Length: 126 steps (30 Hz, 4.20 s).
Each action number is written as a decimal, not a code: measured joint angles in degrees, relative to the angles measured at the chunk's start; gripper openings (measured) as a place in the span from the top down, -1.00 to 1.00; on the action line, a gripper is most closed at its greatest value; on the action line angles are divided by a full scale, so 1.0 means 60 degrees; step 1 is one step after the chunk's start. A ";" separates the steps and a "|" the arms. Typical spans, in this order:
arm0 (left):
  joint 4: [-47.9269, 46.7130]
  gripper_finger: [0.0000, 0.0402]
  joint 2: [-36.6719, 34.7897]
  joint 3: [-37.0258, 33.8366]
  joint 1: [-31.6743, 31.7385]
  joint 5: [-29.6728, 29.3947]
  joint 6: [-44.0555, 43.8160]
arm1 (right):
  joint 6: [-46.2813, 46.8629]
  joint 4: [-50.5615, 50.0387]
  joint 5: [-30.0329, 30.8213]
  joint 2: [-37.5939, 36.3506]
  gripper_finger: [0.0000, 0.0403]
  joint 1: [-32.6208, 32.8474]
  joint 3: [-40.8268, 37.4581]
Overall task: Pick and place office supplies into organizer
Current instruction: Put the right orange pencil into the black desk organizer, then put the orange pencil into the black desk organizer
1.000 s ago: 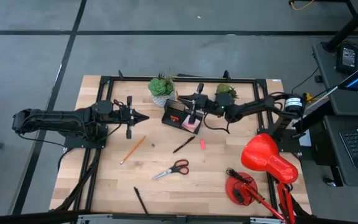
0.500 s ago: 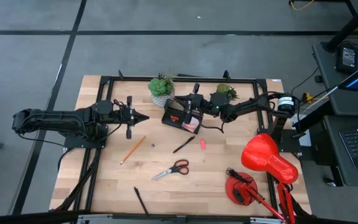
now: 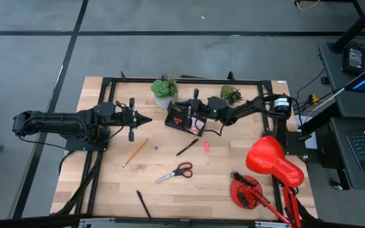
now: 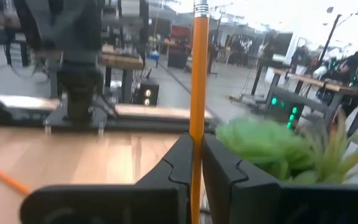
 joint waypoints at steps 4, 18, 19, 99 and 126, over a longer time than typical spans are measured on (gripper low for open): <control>-0.0017 0.99 0.0000 0.0000 0.0003 0.0000 0.0000 | 0.0001 -0.0567 0.0007 0.0028 0.87 -0.0069 0.0000; -0.0017 0.99 0.0000 0.0000 0.0000 0.0000 -0.0015 | 0.0225 -0.1555 0.0035 0.0028 0.87 -0.0420 -0.0004; -0.0017 0.99 0.0000 0.0000 0.0000 0.0000 -0.0013 | 0.0230 -0.1553 0.0032 0.0028 0.87 -0.0419 -0.0004; -0.0792 0.99 0.1311 0.0004 -0.2855 -0.1907 -0.2561 | -0.0481 -0.4786 -0.0002 -0.2680 0.99 0.1706 -0.0012; -0.9359 0.99 0.4991 0.4416 -0.7207 -0.3249 -1.1457 | -0.0594 -0.5658 0.0000 -0.2667 0.99 0.2328 -0.0044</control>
